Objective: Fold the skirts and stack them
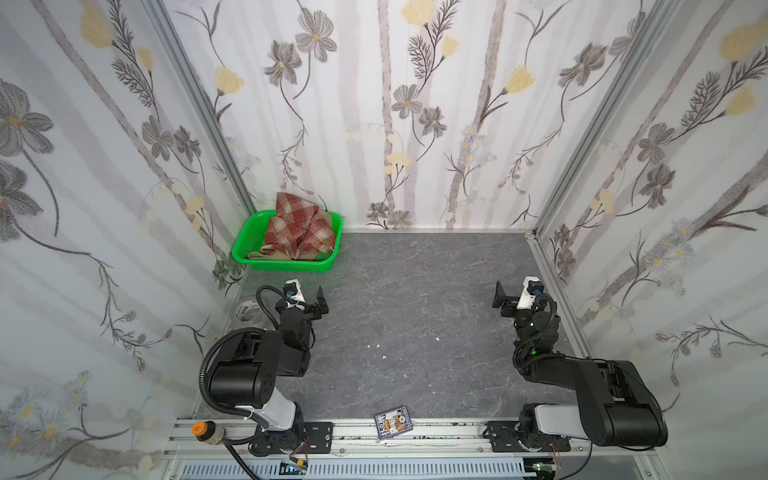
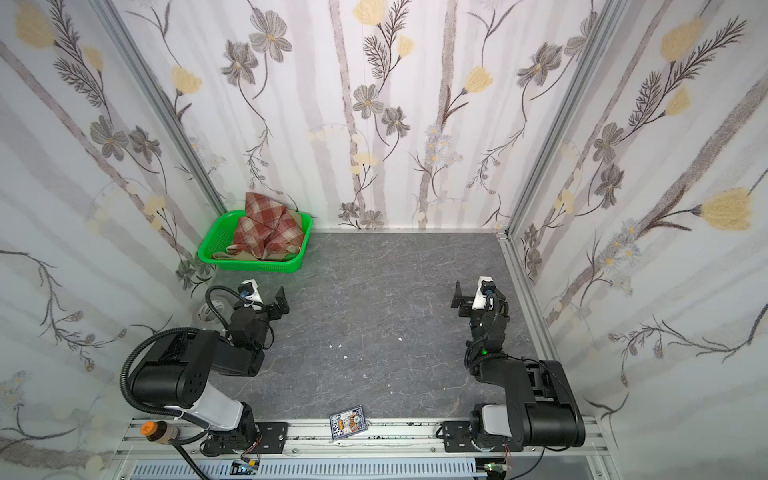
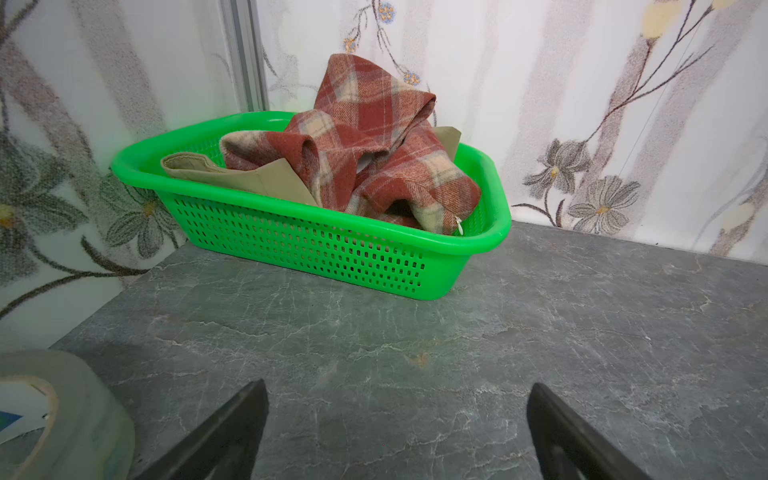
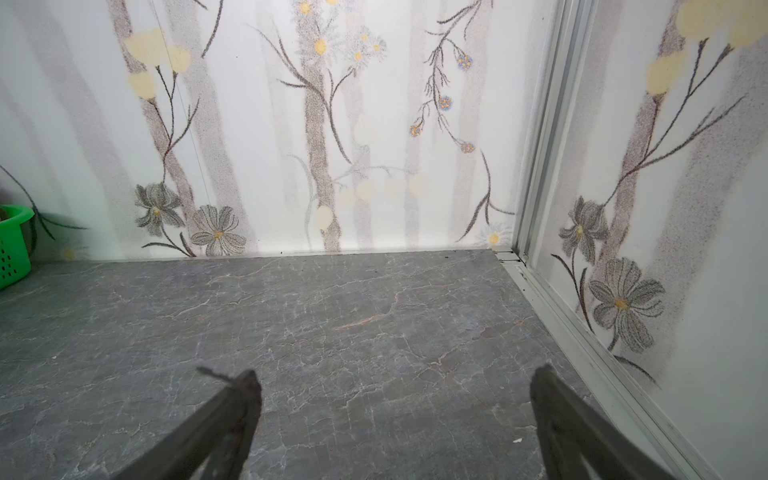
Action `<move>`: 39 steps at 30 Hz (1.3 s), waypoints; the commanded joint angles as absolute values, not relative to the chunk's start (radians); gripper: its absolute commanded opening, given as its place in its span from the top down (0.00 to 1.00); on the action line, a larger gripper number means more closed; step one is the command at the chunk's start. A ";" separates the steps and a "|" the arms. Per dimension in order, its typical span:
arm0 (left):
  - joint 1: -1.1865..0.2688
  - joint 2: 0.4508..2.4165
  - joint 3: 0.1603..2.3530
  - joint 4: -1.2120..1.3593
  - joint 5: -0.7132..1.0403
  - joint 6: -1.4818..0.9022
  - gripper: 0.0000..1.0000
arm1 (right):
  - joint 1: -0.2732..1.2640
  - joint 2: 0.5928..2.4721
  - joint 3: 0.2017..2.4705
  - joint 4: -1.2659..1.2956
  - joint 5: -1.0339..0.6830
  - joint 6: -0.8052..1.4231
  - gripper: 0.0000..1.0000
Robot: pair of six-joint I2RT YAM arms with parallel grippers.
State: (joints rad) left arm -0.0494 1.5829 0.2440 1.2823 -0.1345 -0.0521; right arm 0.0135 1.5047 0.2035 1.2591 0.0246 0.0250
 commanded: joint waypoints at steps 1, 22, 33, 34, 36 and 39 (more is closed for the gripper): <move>-0.049 1.582 0.244 1.324 -0.138 -0.047 0.00 | 0.014 1.508 0.202 1.302 0.012 0.017 0.00; -0.041 1.583 0.243 1.324 -0.133 -0.056 0.00 | -0.010 1.511 0.216 1.284 -0.031 0.035 0.00; -0.041 1.584 0.243 1.324 -0.134 -0.056 0.00 | -0.010 1.513 0.217 1.284 -0.035 0.033 0.00; -0.041 1.583 0.243 1.324 -0.133 -0.057 0.00 | -0.010 1.513 0.215 1.285 -0.035 0.033 0.00; -0.041 1.579 0.244 1.323 -0.138 -0.057 0.00 | -0.010 1.511 0.215 1.287 -0.035 0.033 0.02; -0.044 1.508 0.234 1.292 -0.166 -0.063 0.02 | 0.004 1.501 0.216 1.279 -0.001 0.023 0.07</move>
State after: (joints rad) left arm -0.0422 1.5494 0.2390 1.2724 -0.1364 -0.0578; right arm -0.0067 1.5085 0.2092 1.2583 -0.0261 0.0360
